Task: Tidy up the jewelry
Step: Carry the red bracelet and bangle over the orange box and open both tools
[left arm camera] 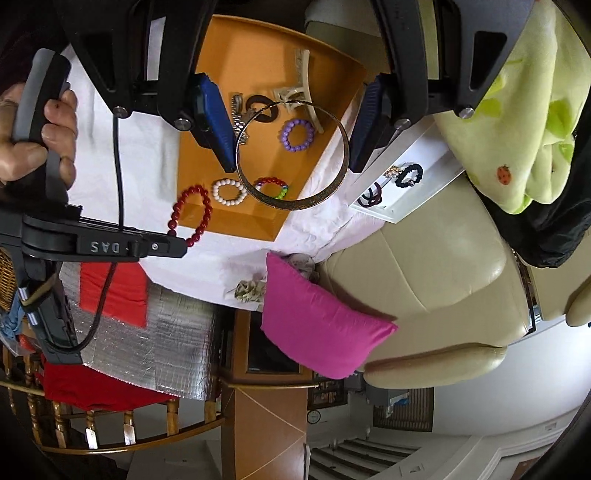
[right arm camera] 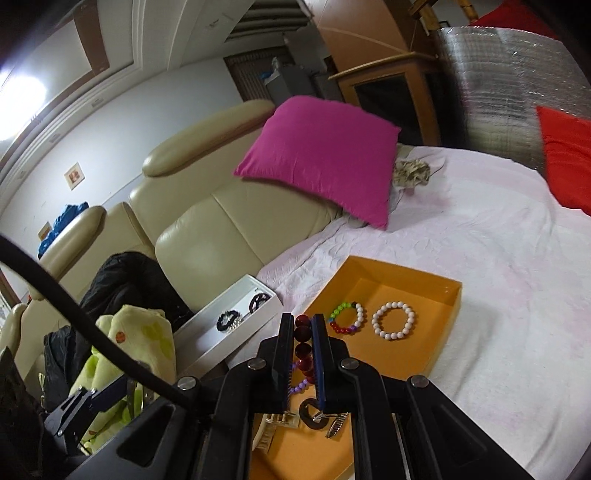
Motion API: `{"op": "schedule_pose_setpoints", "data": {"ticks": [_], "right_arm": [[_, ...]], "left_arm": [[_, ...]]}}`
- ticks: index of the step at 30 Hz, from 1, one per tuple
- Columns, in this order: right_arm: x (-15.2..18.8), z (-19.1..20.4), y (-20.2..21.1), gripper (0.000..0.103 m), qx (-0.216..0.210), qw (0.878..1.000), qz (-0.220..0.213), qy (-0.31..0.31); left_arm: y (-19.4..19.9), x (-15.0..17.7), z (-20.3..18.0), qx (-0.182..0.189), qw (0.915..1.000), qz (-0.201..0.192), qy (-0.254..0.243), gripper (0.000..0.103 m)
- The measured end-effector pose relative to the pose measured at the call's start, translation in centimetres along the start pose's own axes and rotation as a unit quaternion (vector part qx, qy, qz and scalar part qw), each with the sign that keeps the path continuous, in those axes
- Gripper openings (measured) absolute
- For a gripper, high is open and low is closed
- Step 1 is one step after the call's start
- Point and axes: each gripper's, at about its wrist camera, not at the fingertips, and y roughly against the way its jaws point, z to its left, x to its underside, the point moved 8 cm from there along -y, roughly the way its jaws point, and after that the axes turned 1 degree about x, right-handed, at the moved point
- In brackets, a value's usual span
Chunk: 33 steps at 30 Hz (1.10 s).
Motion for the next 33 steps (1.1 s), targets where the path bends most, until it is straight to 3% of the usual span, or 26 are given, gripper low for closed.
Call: {"op": "schedule_pose_setpoints", "data": {"ticks": [10,17,22,33], "right_arm": [[-0.3,-3.8,-3.8,0.010,-0.025,0.998,0.049,-0.016],[-0.1,-6.4,-8.0,0.010,-0.036,0.995,0.084,-0.034],[2.0,-7.8,-10.8,0.010,-0.016,0.991,0.134,-0.024],[3.8,-8.3,-12.7,0.010,-0.014,0.983,0.184,-0.004]], "left_arm": [[-6.5,0.5,3.2,-0.005,0.9987,0.048,-0.019,0.062],[-10.9,0.0,0.0,0.021,0.9958,0.075,-0.048,0.062],[-15.0,0.9,-1.7,0.026,0.9913,0.116,-0.057,0.062],[-21.6,1.9,-2.4,0.033,0.9780,0.191,-0.077,0.062]]}}
